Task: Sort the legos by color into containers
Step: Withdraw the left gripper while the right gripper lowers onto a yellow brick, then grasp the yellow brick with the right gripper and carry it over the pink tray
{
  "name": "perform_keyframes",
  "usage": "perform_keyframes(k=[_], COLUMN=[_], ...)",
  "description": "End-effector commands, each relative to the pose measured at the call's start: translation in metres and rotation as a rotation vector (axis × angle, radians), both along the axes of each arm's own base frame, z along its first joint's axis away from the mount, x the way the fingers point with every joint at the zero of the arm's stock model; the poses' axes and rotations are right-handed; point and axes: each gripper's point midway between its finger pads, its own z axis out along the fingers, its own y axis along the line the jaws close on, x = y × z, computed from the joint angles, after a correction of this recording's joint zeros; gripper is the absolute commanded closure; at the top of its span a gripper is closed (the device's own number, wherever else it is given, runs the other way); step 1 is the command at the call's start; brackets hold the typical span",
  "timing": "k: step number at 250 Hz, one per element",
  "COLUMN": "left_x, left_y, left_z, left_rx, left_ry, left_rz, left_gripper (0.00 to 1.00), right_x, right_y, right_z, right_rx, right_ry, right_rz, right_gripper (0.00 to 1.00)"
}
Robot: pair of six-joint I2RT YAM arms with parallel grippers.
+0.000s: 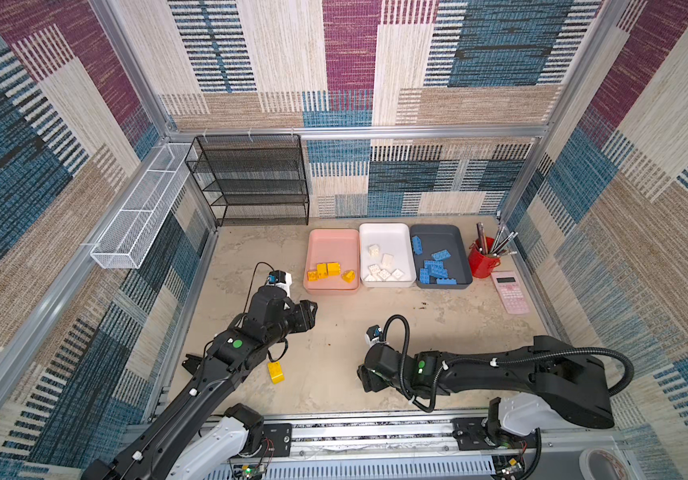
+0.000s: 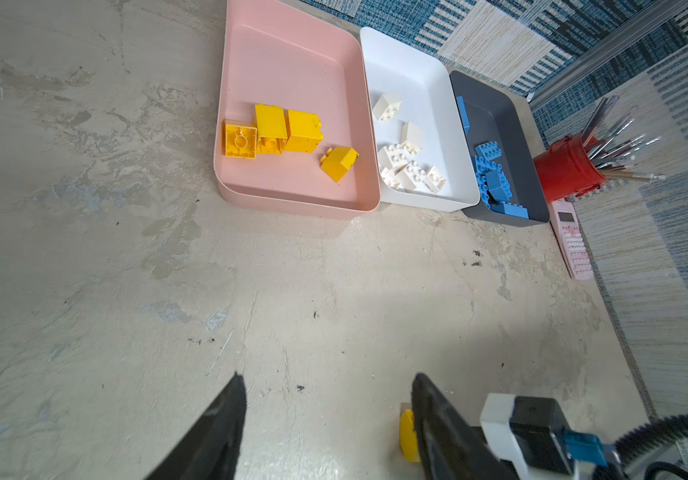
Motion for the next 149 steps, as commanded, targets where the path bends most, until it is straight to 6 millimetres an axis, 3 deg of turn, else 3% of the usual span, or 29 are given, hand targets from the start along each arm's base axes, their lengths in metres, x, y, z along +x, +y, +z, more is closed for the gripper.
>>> perform_keyframes(k=[1, 32, 98, 130, 149], left_x=[-0.004, -0.007, -0.006, -0.005, -0.005], left_y=[0.004, 0.006, 0.006, 0.005, 0.004], left_z=[-0.005, -0.007, -0.01, -0.014, -0.015], left_rx=[0.015, 0.017, 0.021, 0.024, 0.024], left_ry=[0.01, 0.007, 0.006, 0.013, 0.019], left_rz=[0.001, 0.003, 0.004, 0.003, 0.001], left_gripper=[0.36, 0.36, 0.36, 0.36, 0.36], right_x=[0.009, 0.014, 0.014, 0.012, 0.01], right_y=[0.008, 0.012, 0.008, 0.003, 0.002], right_z=[0.002, -0.008, -0.017, -0.016, -0.015], right_rx=[0.013, -0.031, -0.08, -0.086, -0.088], right_ry=[-0.026, -0.032, -0.033, -0.038, -0.044], right_rz=[-0.038, -0.039, -0.031, -0.027, -0.017], right_gripper=[0.19, 0.22, 0.43, 0.44, 0.39])
